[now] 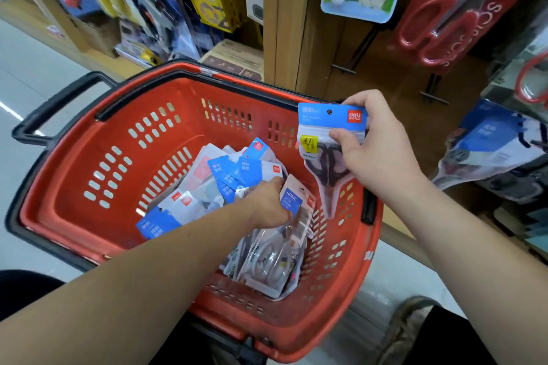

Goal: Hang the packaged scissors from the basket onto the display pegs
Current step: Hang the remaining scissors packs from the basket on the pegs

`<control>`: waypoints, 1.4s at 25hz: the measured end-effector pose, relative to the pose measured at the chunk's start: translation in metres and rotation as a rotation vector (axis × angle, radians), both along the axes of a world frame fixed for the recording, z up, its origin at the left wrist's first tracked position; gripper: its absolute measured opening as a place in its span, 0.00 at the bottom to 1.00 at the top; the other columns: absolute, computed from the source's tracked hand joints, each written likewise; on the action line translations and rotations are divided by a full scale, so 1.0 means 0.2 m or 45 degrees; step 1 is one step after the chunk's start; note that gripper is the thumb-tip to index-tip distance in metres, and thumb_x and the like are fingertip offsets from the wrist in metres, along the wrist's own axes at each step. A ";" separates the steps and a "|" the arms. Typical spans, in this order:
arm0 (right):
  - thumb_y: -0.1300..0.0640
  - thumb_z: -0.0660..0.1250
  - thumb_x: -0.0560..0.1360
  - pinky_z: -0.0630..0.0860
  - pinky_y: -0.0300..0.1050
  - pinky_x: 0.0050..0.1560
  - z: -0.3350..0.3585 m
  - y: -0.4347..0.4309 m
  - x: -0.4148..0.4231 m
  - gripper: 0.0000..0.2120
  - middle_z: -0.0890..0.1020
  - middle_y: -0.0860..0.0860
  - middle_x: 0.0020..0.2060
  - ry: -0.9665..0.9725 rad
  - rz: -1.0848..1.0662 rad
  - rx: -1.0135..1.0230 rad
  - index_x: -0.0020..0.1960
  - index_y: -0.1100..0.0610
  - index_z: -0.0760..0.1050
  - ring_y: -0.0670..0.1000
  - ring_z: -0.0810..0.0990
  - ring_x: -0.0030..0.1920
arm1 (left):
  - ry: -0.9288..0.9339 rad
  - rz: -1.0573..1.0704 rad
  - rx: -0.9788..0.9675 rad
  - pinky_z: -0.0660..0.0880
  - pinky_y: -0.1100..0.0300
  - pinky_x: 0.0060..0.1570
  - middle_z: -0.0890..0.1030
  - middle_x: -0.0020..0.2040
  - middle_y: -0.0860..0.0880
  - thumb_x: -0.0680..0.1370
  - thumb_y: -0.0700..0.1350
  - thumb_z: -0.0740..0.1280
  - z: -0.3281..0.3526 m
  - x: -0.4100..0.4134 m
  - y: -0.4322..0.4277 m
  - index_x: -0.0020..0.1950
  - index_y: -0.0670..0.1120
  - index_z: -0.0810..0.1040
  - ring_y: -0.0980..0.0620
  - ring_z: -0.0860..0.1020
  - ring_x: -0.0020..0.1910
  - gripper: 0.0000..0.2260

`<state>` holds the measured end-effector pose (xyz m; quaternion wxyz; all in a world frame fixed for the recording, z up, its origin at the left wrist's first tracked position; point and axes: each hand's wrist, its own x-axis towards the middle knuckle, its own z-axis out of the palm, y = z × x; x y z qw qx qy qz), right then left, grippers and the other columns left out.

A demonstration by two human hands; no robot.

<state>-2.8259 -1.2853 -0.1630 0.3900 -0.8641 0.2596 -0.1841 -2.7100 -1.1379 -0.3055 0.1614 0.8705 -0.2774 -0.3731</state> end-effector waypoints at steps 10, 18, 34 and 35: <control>0.60 0.72 0.80 0.85 0.40 0.47 0.10 -0.13 -0.10 0.15 0.78 0.43 0.56 -0.321 -0.153 0.146 0.58 0.47 0.69 0.45 0.81 0.61 | 0.127 0.390 -0.309 0.69 0.65 0.26 0.72 0.32 0.48 0.81 0.39 0.67 0.10 -0.07 0.02 0.40 0.47 0.72 0.50 0.71 0.28 0.11; 0.54 0.72 0.77 0.75 0.55 0.41 0.34 -0.16 -0.38 0.11 0.78 0.52 0.41 -0.382 -0.250 0.125 0.46 0.44 0.70 0.55 0.76 0.37 | 0.019 0.673 -1.127 0.78 0.46 0.41 0.86 0.45 0.41 0.77 0.34 0.67 0.74 0.00 0.20 0.50 0.49 0.77 0.42 0.83 0.42 0.10; 0.63 0.68 0.80 0.68 0.43 0.38 0.22 -0.58 -1.00 0.06 0.75 0.51 0.36 -0.087 -0.628 0.132 0.49 0.57 0.71 0.52 0.72 0.36 | 0.040 0.082 -1.037 0.76 0.55 0.40 0.84 0.39 0.43 0.79 0.45 0.71 0.70 -0.63 -0.65 0.45 0.46 0.79 0.53 0.79 0.37 0.05; 0.63 0.68 0.80 0.67 0.40 0.37 0.18 -0.59 -0.99 0.05 0.75 0.52 0.36 -0.069 -0.622 0.163 0.49 0.57 0.71 0.52 0.71 0.36 | -0.114 -0.011 -0.991 0.72 0.56 0.37 0.81 0.34 0.47 0.80 0.49 0.72 0.70 -0.60 -0.69 0.41 0.46 0.77 0.55 0.75 0.33 0.11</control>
